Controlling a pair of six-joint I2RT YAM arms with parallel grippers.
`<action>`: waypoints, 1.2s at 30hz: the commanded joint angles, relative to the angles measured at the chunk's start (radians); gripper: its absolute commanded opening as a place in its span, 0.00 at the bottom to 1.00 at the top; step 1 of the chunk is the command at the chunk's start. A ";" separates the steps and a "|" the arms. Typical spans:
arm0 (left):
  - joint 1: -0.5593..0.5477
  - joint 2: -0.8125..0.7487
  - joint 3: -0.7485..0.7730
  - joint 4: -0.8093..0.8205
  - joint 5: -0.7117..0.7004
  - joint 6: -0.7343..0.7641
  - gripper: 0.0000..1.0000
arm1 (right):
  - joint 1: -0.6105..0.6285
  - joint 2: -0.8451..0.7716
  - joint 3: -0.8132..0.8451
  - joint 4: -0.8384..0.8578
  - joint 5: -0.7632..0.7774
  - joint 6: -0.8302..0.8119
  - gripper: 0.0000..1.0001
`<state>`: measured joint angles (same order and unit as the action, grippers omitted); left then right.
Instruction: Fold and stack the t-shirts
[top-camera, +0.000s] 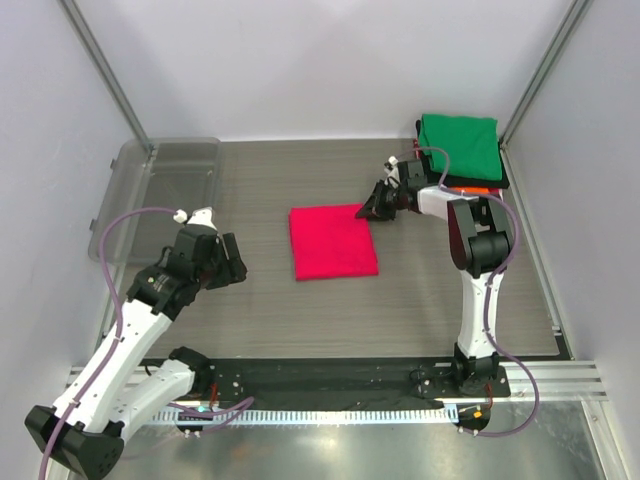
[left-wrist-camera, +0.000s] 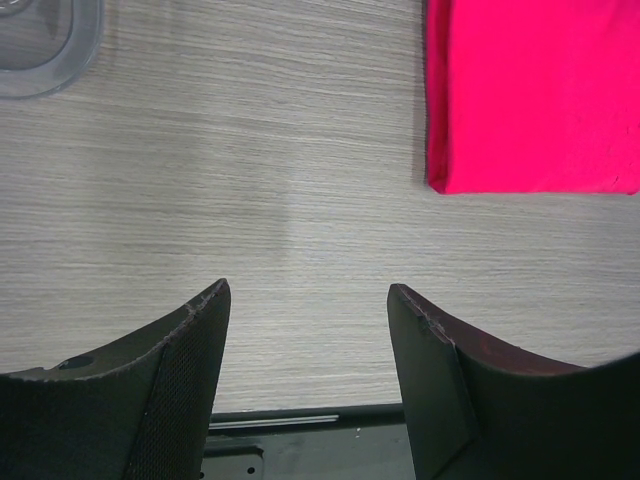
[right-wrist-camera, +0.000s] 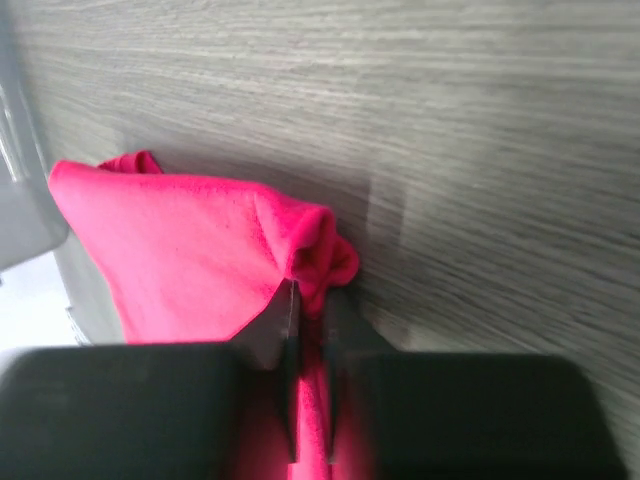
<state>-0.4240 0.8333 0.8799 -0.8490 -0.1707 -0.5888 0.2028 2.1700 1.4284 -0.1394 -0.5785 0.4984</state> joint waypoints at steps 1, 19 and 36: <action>-0.001 0.000 -0.001 0.034 -0.023 0.021 0.66 | 0.007 -0.007 -0.028 0.043 -0.047 0.005 0.01; -0.001 -0.043 -0.009 0.048 -0.007 0.021 0.66 | -0.022 -0.371 0.303 -0.511 0.360 -0.359 0.01; -0.002 -0.030 -0.015 0.056 0.016 0.024 0.65 | -0.100 -0.395 0.769 -0.675 0.522 -0.489 0.01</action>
<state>-0.4240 0.8032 0.8688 -0.8330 -0.1654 -0.5884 0.1162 1.8042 2.0872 -0.8249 -0.0967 0.0410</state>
